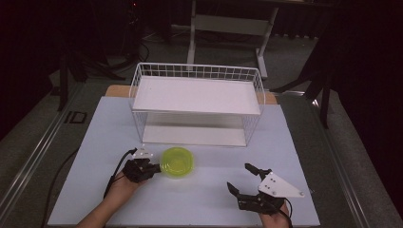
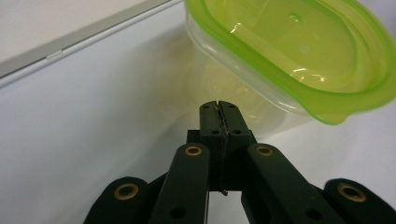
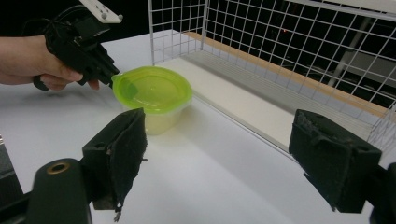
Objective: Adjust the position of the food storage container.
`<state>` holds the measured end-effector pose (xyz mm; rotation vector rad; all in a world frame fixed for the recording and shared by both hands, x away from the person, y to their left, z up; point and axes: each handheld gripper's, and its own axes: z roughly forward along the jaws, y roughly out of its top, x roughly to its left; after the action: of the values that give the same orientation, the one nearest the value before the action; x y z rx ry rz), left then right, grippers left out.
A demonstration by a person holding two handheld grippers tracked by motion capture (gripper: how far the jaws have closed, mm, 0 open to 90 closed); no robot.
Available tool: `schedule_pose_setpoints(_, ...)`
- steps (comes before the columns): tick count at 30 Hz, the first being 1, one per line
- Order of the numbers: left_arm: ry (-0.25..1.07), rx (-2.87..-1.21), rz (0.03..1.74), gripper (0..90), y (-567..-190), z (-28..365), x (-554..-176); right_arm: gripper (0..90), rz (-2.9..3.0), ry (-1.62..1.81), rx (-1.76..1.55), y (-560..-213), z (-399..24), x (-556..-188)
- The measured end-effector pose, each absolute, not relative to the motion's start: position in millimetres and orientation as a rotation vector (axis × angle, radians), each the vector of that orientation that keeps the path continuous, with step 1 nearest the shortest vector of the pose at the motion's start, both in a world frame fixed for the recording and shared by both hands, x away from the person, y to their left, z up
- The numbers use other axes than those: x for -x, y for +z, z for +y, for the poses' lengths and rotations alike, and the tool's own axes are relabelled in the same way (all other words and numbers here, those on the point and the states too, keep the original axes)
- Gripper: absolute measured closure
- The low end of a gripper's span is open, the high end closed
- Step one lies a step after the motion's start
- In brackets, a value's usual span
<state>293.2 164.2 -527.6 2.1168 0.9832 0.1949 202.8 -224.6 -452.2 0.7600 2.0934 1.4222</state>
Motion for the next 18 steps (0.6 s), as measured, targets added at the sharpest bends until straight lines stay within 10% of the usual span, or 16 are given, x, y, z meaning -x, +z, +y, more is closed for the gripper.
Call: schedule_pose_setpoints(18, 0.157, -2.053, 1.002, 90.0, -522, 170, -295, 18.8, 2.102, 1.418, -0.765, -454, -223, -204)
